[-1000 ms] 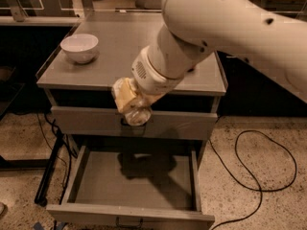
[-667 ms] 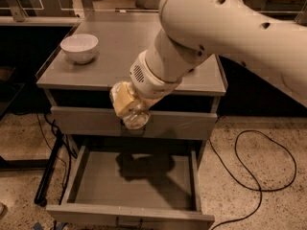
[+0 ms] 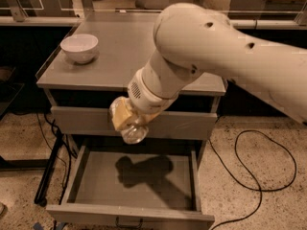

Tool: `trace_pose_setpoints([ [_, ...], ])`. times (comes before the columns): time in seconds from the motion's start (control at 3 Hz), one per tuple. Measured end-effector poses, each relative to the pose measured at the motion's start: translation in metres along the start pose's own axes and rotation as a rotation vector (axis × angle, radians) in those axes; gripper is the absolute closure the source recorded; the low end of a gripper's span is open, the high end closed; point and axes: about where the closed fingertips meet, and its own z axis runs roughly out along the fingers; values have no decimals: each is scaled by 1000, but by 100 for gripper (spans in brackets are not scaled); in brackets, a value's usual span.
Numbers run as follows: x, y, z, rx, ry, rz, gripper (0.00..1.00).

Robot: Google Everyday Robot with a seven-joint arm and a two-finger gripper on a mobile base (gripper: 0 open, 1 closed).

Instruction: Place 7up can into middle drawer

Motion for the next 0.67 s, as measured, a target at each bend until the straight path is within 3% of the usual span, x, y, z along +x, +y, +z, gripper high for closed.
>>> trace_pose_setpoints([
  [0.67,54,-2,88,-38,110,120,100],
])
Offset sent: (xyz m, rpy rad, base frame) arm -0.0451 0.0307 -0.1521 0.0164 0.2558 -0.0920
